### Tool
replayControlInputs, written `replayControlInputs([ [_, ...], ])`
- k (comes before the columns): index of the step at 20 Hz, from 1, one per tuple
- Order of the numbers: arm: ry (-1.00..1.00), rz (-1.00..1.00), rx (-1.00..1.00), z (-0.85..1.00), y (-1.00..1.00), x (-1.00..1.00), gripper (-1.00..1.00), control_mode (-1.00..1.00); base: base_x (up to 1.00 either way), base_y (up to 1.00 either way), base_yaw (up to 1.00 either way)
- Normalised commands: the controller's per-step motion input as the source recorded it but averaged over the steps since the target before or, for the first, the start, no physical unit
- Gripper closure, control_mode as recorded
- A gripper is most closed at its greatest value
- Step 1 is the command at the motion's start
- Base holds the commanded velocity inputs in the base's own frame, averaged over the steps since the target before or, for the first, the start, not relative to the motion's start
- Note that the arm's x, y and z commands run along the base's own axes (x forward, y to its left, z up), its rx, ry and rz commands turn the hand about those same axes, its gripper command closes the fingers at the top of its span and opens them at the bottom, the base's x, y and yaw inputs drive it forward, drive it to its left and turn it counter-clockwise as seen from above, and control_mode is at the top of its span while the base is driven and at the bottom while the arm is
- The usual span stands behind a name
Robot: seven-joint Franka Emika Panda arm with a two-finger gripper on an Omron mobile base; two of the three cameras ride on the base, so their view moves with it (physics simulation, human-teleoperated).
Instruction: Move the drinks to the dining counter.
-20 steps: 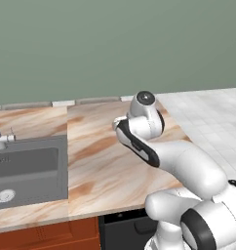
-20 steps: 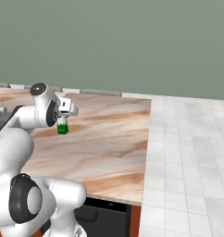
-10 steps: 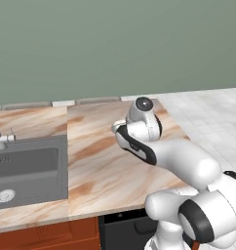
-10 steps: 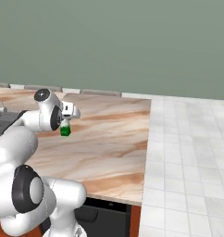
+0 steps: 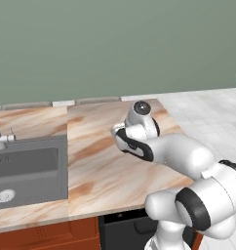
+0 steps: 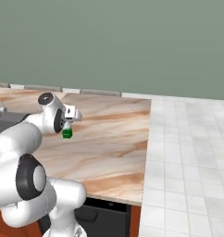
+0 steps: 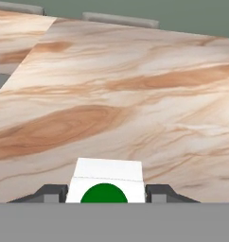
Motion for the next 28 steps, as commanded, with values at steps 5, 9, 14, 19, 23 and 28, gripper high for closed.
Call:
replayControlInputs([
  [5, 0.00, 0.00, 0.00, -0.30, 0.00, 0.11, 1.00, -1.00, 0.00, 0.00, 0.00],
  [9, 0.00, 0.00, 0.00, -0.27, 0.00, 0.12, 1.00, -1.00, 0.00, 0.00, 0.00],
  [14, 0.00, 0.00, 0.00, -0.26, 0.00, 0.12, 1.00, -1.00, 0.00, 0.00, 0.00],
  [19, 0.00, 0.00, 0.00, -0.26, 0.00, 0.08, 1.00, -1.00, 0.00, 0.00, 0.00],
  [23, 0.00, 0.00, 0.01, -0.26, 0.00, 0.07, 1.00, -1.00, 0.00, 0.00, 0.00],
  [28, 0.00, 0.00, 0.01, -0.26, 0.00, 0.04, 1.00, -1.00, 0.00, 0.00, 0.00],
])
